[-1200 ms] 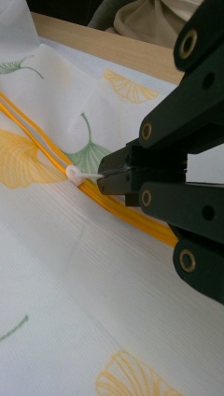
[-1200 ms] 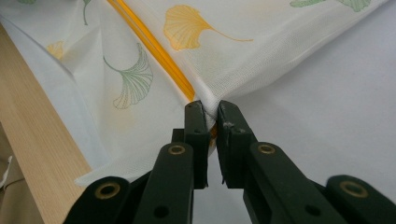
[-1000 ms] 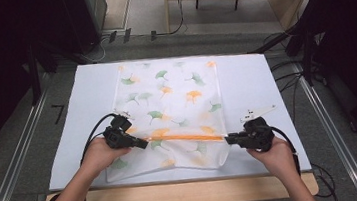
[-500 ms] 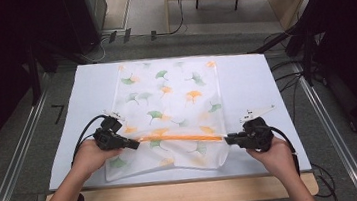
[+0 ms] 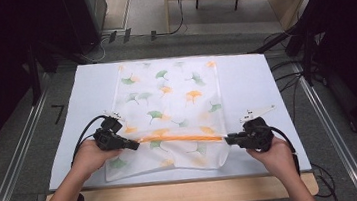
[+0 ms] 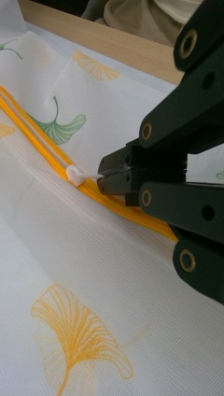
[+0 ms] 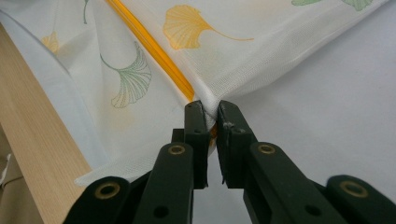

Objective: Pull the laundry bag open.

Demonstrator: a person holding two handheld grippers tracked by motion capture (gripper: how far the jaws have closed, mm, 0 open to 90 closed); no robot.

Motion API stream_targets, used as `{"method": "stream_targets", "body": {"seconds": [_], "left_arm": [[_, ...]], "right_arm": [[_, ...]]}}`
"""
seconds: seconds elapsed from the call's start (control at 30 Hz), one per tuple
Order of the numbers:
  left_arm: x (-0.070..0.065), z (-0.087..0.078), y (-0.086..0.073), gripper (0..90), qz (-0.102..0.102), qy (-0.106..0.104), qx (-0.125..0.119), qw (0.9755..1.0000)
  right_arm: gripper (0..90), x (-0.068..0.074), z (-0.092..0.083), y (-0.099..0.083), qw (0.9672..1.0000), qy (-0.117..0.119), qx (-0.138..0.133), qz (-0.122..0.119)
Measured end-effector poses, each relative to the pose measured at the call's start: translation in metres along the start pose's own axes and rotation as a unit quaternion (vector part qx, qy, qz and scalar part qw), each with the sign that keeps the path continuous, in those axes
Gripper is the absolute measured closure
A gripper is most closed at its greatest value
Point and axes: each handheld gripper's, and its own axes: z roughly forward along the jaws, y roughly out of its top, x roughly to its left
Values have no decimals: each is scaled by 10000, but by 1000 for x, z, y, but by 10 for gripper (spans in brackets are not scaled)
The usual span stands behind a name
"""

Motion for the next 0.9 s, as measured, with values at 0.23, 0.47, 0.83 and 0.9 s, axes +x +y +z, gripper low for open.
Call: {"method": "stream_targets", "body": {"seconds": [0.23,0.47,0.83,0.9], "left_arm": [[4,-6,-6,900,-44,43,10,10000],[8,-13,-15,900,-69,98,-12,9999],[16,-23,-25,900,-201,139,-108,9996],[15,-22,-25,900,-215,141,-113,9996]], "right_arm": [[852,-1,0,0,10000,-1,15,3],[851,-2,1,-1,10000,-5,35,23],[851,-2,2,-1,10000,-23,75,34],[851,-2,2,-1,9999,-33,90,38]]}}
